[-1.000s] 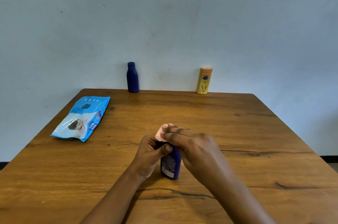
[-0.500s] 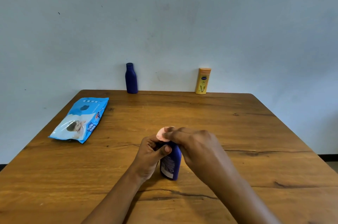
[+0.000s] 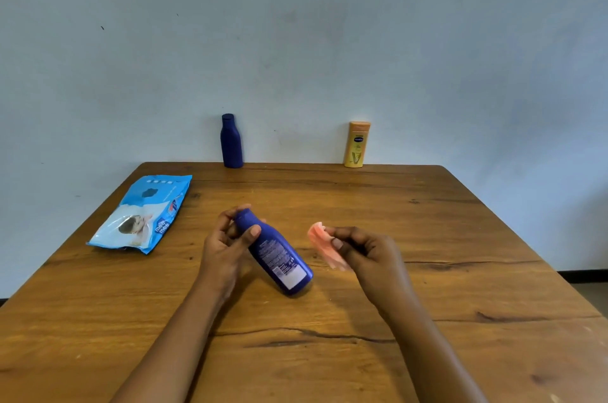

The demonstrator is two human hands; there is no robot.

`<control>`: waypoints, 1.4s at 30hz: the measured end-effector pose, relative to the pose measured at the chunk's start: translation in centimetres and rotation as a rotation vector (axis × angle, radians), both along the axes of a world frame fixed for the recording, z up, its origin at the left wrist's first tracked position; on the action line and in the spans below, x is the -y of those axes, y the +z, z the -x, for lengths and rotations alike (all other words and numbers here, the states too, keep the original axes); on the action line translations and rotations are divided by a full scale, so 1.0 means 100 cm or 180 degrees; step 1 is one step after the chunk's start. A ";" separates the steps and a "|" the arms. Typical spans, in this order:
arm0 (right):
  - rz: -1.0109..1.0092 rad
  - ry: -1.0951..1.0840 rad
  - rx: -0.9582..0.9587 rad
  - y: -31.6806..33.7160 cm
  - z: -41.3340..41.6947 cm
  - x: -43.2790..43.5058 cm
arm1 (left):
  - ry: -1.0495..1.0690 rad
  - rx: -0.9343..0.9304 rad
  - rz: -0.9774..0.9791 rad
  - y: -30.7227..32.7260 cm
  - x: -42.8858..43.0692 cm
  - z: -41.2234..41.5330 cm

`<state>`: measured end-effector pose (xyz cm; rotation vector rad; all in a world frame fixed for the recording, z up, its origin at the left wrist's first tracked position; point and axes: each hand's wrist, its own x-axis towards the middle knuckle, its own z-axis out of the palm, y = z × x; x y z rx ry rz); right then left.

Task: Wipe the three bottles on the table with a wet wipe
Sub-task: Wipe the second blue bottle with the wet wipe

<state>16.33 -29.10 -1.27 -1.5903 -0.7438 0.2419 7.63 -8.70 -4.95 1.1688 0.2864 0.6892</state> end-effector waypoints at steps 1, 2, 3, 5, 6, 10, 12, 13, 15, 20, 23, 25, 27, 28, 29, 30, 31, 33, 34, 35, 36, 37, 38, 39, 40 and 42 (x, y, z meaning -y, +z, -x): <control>-0.0153 0.0137 -0.0391 -0.005 -0.002 -0.005 | 0.0108 -0.0276 -0.0241 -0.001 -0.008 0.002; -0.0276 0.0223 -0.0720 -0.009 -0.004 -0.009 | 0.0211 -0.0549 -0.0510 -0.003 -0.016 0.003; -0.0345 0.0235 -0.0943 -0.014 -0.007 -0.014 | 0.0287 -0.0781 -0.0747 -0.006 -0.025 0.004; -0.0457 0.0207 -0.1297 -0.023 -0.011 -0.020 | 0.0255 -0.1093 -0.1130 -0.013 -0.038 0.008; -0.0526 0.0196 -0.1477 -0.027 -0.013 -0.023 | 0.0189 -0.1223 -0.1305 -0.017 -0.043 0.009; -0.0789 0.0135 -0.2264 -0.041 -0.017 -0.034 | 0.0045 -0.1742 -0.2101 -0.025 -0.058 0.009; -0.0914 0.0126 -0.2619 -0.049 -0.020 -0.036 | -0.0053 -0.1992 -0.2451 -0.024 -0.060 0.009; -0.0918 0.0125 -0.2692 -0.052 -0.022 -0.036 | -0.0072 -0.2098 -0.2596 -0.021 -0.058 0.010; -0.0908 0.0153 -0.2740 -0.055 -0.025 -0.034 | -0.0005 -0.2171 -0.2997 -0.014 -0.049 0.011; -0.1029 0.0166 -0.2746 -0.057 -0.031 -0.028 | -0.0991 -0.2538 -0.4553 0.016 -0.008 -0.003; -0.0964 0.0153 -0.2653 -0.058 -0.032 -0.025 | -0.1437 -0.2679 -0.5373 0.016 0.001 -0.026; -0.0915 0.0127 -0.2510 -0.058 -0.032 -0.025 | -0.1495 -0.2568 -0.5330 0.014 0.003 -0.034; -0.0982 0.0028 -0.2365 -0.056 -0.031 -0.024 | -0.1409 -0.2457 -0.5168 0.011 0.004 -0.036; -0.1042 -0.0058 -0.2280 -0.055 -0.032 -0.023 | -0.1344 -0.2375 -0.5003 0.011 0.005 -0.035; -0.1136 -0.0149 -0.2188 -0.053 -0.032 -0.021 | -0.1261 -0.2239 -0.4746 0.011 0.005 -0.033; -0.1248 -0.0239 -0.2066 -0.051 -0.033 -0.020 | -0.1165 -0.1972 -0.4394 0.012 0.006 -0.031; -0.1369 -0.0332 -0.1907 -0.048 -0.033 -0.018 | -0.1053 -0.1613 -0.3978 0.015 0.008 -0.029; -0.1580 -0.0547 -0.1589 -0.042 -0.033 -0.016 | -0.0829 -0.0906 -0.3053 0.019 0.012 -0.025; -0.1652 -0.0632 -0.1476 -0.038 -0.031 -0.014 | -0.0768 -0.0641 -0.2586 0.019 0.013 -0.024; -0.1704 -0.0677 -0.1397 -0.032 -0.028 -0.013 | -0.0736 -0.0419 -0.2189 0.017 0.015 -0.023; -0.1749 -0.0670 -0.1316 -0.026 -0.026 -0.011 | -0.0718 -0.0239 -0.1932 0.016 0.016 -0.023; -0.1777 -0.0608 -0.1214 -0.018 -0.022 -0.008 | -0.0714 -0.0100 -0.1802 0.014 0.017 -0.022; -0.1769 -0.0492 -0.1076 -0.010 -0.019 -0.006 | -0.0726 -0.0005 -0.1738 0.012 0.019 -0.022; -0.1723 -0.0317 -0.0930 -0.002 -0.015 -0.006 | -0.0729 0.0055 -0.1696 0.012 0.019 -0.022; -0.1624 -0.0108 -0.0804 0.006 -0.013 -0.006 | -0.0734 0.0101 -0.1662 0.011 0.019 -0.021; -0.1325 0.0294 -0.0612 0.019 -0.010 -0.008 | -0.0751 0.0196 -0.1554 0.010 0.018 -0.021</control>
